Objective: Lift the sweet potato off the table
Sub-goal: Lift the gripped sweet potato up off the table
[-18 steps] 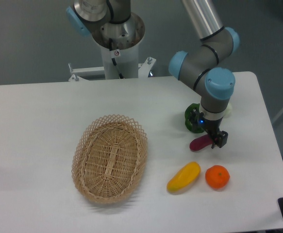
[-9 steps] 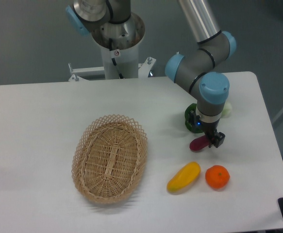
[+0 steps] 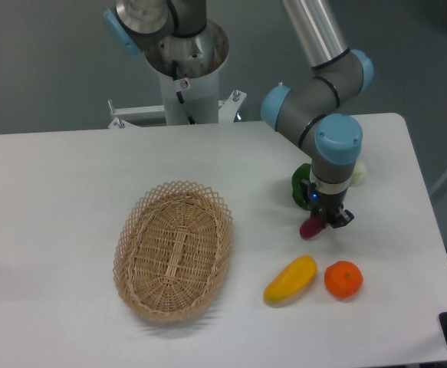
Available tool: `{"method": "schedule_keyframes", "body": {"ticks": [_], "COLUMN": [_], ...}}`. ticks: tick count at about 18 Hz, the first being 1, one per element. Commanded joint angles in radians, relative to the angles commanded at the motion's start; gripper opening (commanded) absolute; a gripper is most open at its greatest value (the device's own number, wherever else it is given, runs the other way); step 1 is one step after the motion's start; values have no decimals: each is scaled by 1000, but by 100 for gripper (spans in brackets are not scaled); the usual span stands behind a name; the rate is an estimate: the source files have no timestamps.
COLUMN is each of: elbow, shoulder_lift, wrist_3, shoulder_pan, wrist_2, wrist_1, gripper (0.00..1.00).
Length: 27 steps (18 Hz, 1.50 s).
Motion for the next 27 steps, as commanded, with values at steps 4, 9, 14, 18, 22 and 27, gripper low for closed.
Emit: {"method": "schedule_keyframes", "body": {"ticks": [4, 9, 14, 18, 22, 27], "elbow": [80, 170, 206, 239, 255, 256], "shoulder_lift": [34, 78, 158, 169, 175, 178], "wrist_3": [-3, -72, -217, -307, -368, -377], "shoulder_pan": [5, 12, 14, 31, 34, 37], "wrist_2": [-44, -199, -297, -380, -403, -422], "wrist_1": [-52, -146, -164, -166, -161, -161], "gripper": [32, 32, 32, 32, 32, 32]}}
